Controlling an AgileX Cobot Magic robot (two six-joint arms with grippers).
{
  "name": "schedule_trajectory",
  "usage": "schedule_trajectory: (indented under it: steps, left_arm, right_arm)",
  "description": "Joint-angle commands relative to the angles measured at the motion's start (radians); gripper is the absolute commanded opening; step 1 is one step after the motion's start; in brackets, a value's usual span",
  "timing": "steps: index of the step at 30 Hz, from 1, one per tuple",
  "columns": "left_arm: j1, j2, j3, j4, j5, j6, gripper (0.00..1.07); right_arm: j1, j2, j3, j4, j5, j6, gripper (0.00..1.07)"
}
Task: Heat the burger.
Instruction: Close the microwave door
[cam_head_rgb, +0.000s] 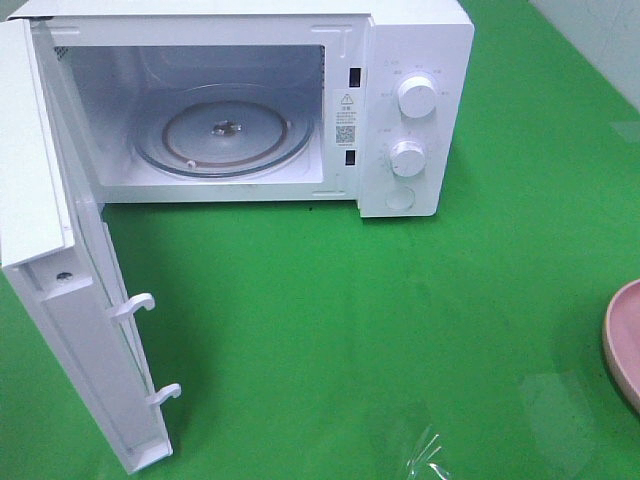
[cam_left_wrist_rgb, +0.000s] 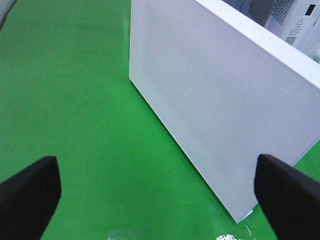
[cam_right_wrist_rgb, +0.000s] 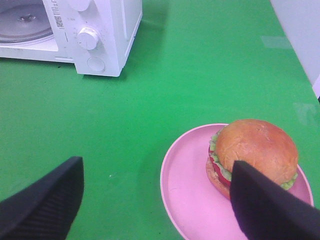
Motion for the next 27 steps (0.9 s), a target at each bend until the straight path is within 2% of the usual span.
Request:
schedule_trajectory:
  steps: [1, 14, 17, 18, 24, 25, 26, 27]
  left_arm:
    - [-0.005, -0.016, 0.002, -0.008, -0.006, -0.011, 0.98]
    - [-0.005, -0.016, -0.005, -0.009, -0.016, -0.014, 0.98]
    - [-0.005, -0.014, -0.024, 0.007, -0.044, -0.033, 0.96]
    - [-0.005, -0.003, -0.035, 0.024, -0.064, -0.053, 0.94]
    - [-0.005, 0.064, -0.039, 0.044, -0.081, -0.057, 0.82]
    - [-0.005, 0.098, -0.039, 0.044, -0.097, -0.057, 0.75]
    - [-0.005, 0.098, -0.039, 0.044, -0.097, -0.057, 0.75]
    - [-0.005, 0.127, -0.039, 0.046, -0.117, -0.057, 0.66]
  right_arm:
    - [-0.004, -0.027, 0.002, -0.006, -0.007, 0.001, 0.76]
    - [-0.004, -0.027, 0.002, -0.006, -0.007, 0.001, 0.76]
    - [-0.004, -0.027, 0.002, -0.006, -0.007, 0.001, 0.76]
    - [-0.004, -0.027, 0.002, -0.006, -0.007, 0.001, 0.76]
    - [-0.004, -0.027, 0.002, -0.006, -0.007, 0.001, 0.75]
    - [-0.004, -0.027, 0.002, -0.006, -0.007, 0.001, 0.75]
    - [-0.004, -0.027, 0.002, -0.006, -0.007, 0.001, 0.75]
    - [-0.004, -0.027, 0.002, -0.006, -0.007, 0.001, 0.75]
